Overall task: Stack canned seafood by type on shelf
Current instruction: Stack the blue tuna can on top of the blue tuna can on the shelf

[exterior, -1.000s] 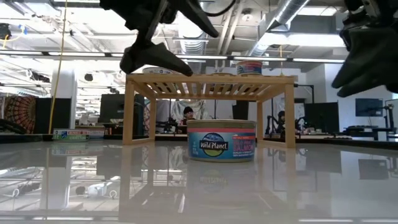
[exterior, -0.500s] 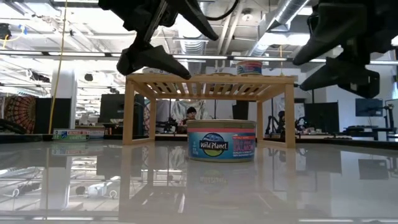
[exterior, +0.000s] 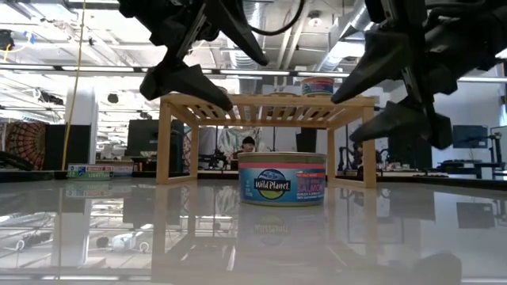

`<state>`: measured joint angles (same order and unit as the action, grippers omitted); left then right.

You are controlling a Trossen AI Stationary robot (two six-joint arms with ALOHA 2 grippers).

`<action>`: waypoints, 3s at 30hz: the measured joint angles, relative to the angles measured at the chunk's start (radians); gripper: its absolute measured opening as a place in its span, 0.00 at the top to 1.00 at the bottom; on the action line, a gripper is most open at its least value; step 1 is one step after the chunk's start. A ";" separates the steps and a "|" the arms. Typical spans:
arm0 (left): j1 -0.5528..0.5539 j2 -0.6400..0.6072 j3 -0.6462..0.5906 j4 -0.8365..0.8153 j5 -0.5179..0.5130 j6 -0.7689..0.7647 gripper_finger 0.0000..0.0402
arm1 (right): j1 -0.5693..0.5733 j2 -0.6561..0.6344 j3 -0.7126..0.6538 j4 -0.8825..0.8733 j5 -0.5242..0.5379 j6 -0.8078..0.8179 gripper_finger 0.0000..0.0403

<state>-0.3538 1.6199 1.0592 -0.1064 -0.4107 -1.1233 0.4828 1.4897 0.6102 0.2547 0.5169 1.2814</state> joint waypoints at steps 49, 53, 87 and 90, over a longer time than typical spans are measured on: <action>-0.018 0.046 -0.100 0.050 -0.008 -0.275 0.25 | -0.080 0.185 0.088 0.047 -0.155 0.008 0.54; -0.020 0.071 -0.103 0.087 -0.007 -0.277 0.25 | -0.081 0.185 0.088 0.034 -0.158 0.010 0.57; -0.020 0.100 -0.093 0.150 0.012 -0.261 0.25 | -0.095 0.233 0.118 0.006 -0.202 0.062 0.58; -0.020 0.100 -0.093 0.150 0.013 -0.261 0.25 | -0.100 0.249 0.118 0.055 -0.238 0.042 0.58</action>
<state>-0.3737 1.7195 0.9657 0.0440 -0.3977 -1.3842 0.3826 1.7386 0.7284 0.3101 0.2792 1.3236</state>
